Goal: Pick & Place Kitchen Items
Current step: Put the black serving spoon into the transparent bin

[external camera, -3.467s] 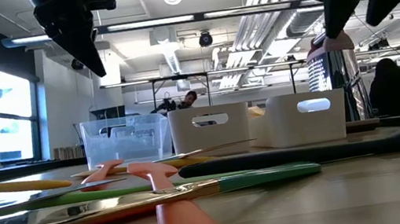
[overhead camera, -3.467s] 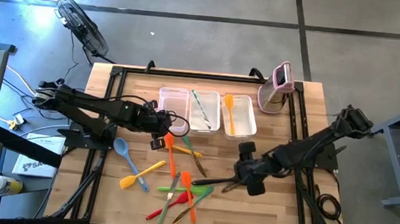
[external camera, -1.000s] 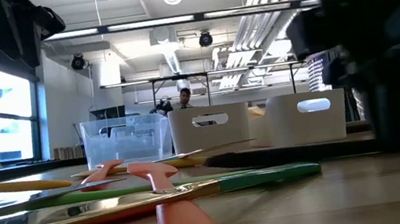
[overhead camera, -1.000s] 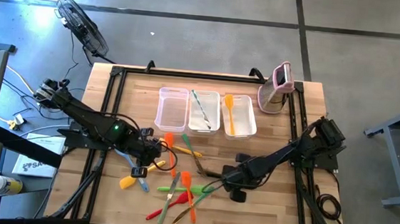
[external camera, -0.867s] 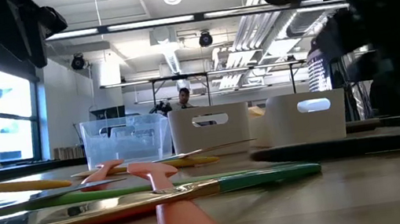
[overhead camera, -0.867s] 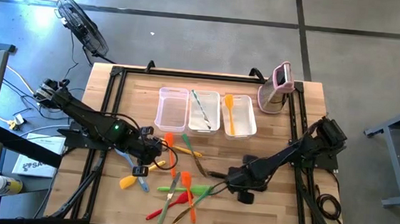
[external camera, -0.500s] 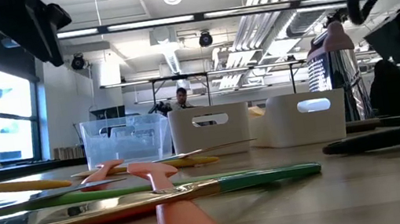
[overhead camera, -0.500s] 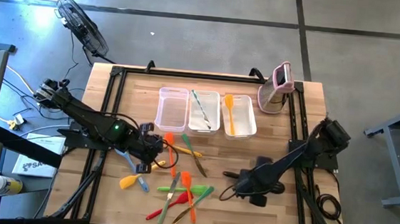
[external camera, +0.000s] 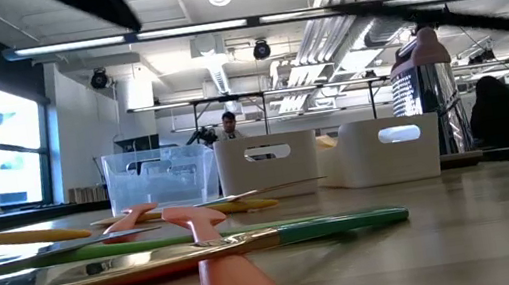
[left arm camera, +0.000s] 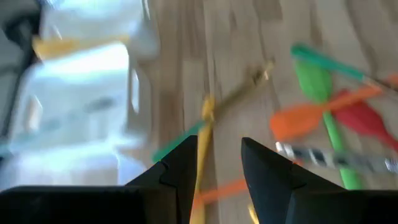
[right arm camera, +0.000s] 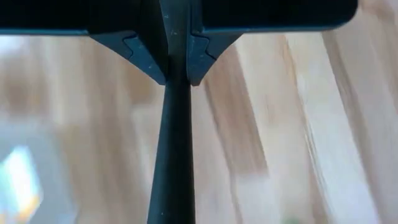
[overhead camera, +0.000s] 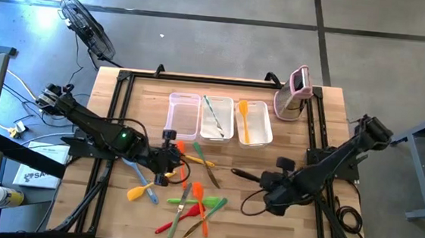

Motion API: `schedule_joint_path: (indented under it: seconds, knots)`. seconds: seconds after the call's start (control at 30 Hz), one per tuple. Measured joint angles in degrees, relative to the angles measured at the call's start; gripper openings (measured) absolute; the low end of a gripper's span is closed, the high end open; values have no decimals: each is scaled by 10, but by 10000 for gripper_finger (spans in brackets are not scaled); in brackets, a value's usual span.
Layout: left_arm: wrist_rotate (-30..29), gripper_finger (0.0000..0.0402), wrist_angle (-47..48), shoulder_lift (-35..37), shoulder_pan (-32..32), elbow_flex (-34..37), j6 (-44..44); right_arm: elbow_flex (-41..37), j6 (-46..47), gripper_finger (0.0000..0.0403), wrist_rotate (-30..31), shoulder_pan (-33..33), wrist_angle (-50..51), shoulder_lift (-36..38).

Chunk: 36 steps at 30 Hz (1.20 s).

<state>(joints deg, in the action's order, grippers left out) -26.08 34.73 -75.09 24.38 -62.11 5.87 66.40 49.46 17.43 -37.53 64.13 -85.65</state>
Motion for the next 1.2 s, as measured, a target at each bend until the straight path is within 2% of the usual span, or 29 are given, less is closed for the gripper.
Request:
schedule_joint_path:
  seconds: [0.13, 0.27, 0.5, 0.63, 0.77, 1.0, 1.2]
  knots:
    - [-15, 121, -80, 0, 0, 0, -66, 47, -69, 21, 94, -12, -34, 3]
    - [-5, 121, -176, 0, 0, 0, -117, 68, -179, 21, 167, -17, -121, 3]
    - [122, 121, -337, 0, 0, 0, -153, 72, -365, 21, 245, -15, -277, 3]
    - [179, 121, -383, 0, 0, 0, -160, 72, -471, 21, 258, -13, -381, 3]
    - [172, 121, -410, 0, 0, 0, -160, 72, -550, 21, 263, -9, -454, 3]
    - [166, 121, -491, -36, 0, 1, -162, 72, -575, 21, 266, 23, -486, 1]
    - [144, 121, -510, -56, 0, 1, -190, 72, -585, 21, 260, 39, -493, 0]
